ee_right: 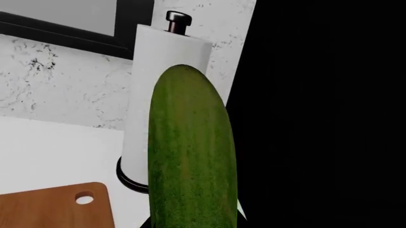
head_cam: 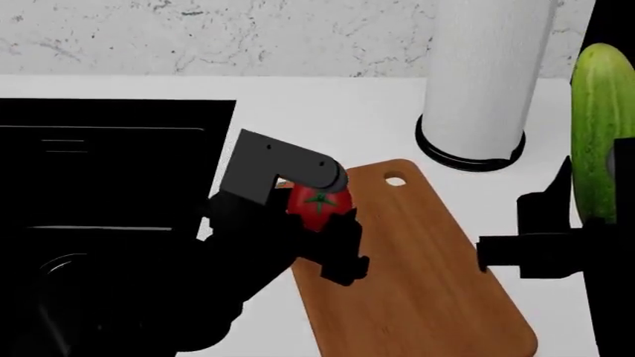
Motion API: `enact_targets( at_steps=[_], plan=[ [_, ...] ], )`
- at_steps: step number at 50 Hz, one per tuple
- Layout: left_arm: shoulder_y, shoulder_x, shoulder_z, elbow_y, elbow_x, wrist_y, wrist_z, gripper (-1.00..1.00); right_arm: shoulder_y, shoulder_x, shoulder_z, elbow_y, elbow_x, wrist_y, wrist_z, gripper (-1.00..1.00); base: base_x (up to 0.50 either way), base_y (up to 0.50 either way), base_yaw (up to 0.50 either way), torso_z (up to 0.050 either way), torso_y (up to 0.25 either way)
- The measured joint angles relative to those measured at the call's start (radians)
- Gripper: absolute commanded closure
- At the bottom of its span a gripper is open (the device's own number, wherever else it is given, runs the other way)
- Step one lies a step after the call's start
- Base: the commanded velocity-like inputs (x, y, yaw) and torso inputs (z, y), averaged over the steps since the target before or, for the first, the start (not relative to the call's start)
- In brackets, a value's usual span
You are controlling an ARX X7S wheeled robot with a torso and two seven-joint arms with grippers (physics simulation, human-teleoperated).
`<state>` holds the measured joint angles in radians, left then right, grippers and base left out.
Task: Pick the vegetables from the sink and place them on the cutting board.
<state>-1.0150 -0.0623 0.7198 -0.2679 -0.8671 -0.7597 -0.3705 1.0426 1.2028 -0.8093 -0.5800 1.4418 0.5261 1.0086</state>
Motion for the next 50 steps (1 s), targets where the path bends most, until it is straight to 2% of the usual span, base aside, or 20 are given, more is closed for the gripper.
enact_targets(
  at_steps=[8,9,30,38,50],
  plan=[
    [0.015,-0.01,0.022,0.002,-0.003,0.009,-0.005,1.0,-0.006,-0.004,-0.001,0.001,-0.003,-0.003,0.0,1.0,0.0,0.0,0.0,0.0,0.001],
    [0.016,-0.011,0.025,0.003,-0.002,0.01,-0.005,-1.0,-0.007,-0.005,-0.002,0.002,-0.004,-0.004,0.0,1.0,0.0,0.0,0.0,0.0,0.0],
    [0.016,-0.032,0.039,0.058,-0.03,0.039,-0.022,-1.0,-0.015,-0.015,-0.003,0.012,0.004,-0.002,0.003,1.0,0.0,0.0,0.0,0.0,0.0],
    [-0.006,-0.063,-0.024,0.164,-0.093,0.042,-0.047,-1.0,0.053,-0.066,-0.009,0.081,0.166,0.088,-0.008,1.0,0.0,0.0,0.0,0.0,0.0],
    [-0.017,-0.117,-0.122,0.254,-0.139,0.083,-0.091,-1.0,0.195,-0.199,-0.045,0.301,0.482,0.256,-0.071,1.0,0.0,0.0,0.0,0.0,0.0]
  ],
)
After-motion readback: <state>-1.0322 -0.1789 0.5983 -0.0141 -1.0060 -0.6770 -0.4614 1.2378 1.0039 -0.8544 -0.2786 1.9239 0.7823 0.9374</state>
